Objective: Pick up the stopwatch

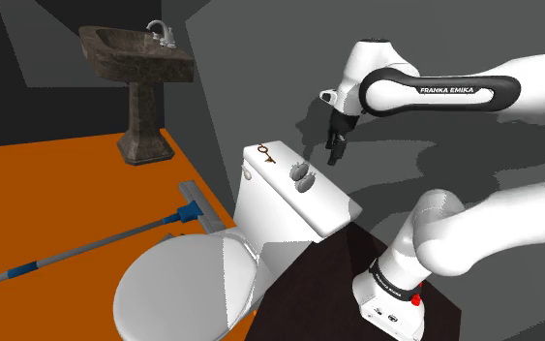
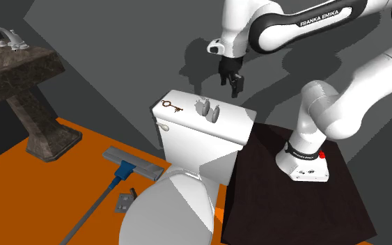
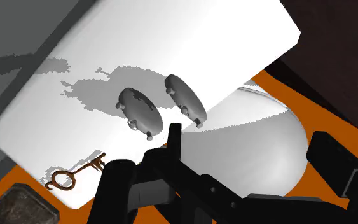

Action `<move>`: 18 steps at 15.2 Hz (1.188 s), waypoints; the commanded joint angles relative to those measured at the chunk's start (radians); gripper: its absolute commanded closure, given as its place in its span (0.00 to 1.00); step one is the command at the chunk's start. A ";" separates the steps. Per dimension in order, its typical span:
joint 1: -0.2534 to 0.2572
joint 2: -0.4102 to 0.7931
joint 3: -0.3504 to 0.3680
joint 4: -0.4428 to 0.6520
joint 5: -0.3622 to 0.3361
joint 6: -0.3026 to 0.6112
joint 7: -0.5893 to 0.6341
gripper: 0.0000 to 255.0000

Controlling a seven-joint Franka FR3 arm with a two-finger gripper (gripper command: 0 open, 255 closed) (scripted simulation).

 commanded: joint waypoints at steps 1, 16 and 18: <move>0.037 0.066 -0.059 -0.017 -0.041 0.078 -0.168 0.00; 0.170 0.387 -0.233 -0.088 -0.132 0.452 -0.662 0.00; 0.170 0.390 -0.234 -0.088 -0.132 0.456 -0.662 1.00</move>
